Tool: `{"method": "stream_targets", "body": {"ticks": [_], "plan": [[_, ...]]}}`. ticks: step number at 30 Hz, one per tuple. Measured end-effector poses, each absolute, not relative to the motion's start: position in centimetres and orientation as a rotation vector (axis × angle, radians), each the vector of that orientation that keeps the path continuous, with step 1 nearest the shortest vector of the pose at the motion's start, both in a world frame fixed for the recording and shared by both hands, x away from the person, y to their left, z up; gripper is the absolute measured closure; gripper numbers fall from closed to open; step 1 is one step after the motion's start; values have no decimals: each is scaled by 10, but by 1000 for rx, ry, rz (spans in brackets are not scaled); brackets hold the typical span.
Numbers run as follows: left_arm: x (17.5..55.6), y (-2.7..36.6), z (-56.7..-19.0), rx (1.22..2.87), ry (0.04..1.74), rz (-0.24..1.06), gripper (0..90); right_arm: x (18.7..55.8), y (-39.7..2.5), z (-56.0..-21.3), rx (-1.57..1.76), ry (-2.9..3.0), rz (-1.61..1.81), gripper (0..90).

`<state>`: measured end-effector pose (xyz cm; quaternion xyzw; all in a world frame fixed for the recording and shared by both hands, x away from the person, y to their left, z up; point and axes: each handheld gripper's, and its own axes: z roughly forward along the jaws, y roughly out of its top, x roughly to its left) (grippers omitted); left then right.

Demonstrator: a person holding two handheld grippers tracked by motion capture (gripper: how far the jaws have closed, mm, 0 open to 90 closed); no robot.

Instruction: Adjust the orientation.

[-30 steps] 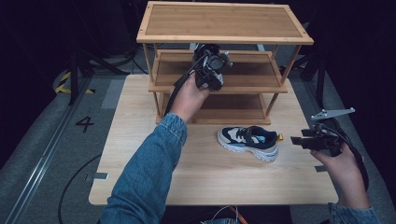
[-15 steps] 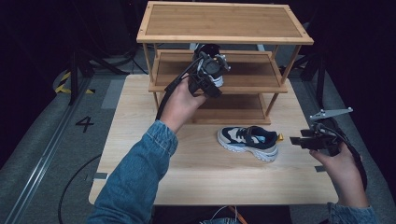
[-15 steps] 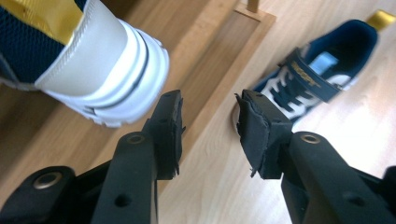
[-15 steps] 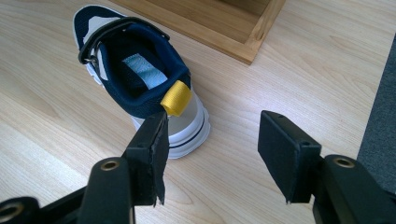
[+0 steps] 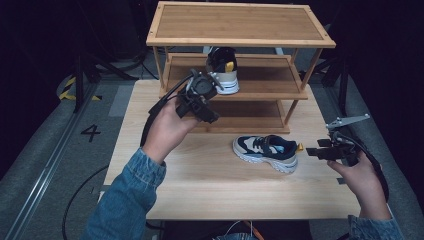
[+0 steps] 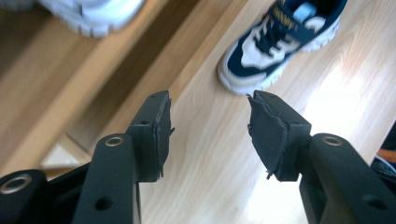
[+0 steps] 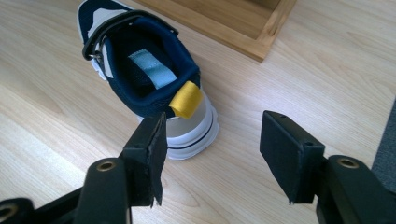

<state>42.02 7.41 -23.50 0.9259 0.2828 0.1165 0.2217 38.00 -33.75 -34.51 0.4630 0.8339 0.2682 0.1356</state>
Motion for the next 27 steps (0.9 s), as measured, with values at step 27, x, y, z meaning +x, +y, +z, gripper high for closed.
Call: {"method": "stream_targets", "body": {"ticks": [27], "plan": [[417, 134, -344, 2581, 1172, 253, 183, 399, -325, -357, 1334, 2486, 760, 580]]}}
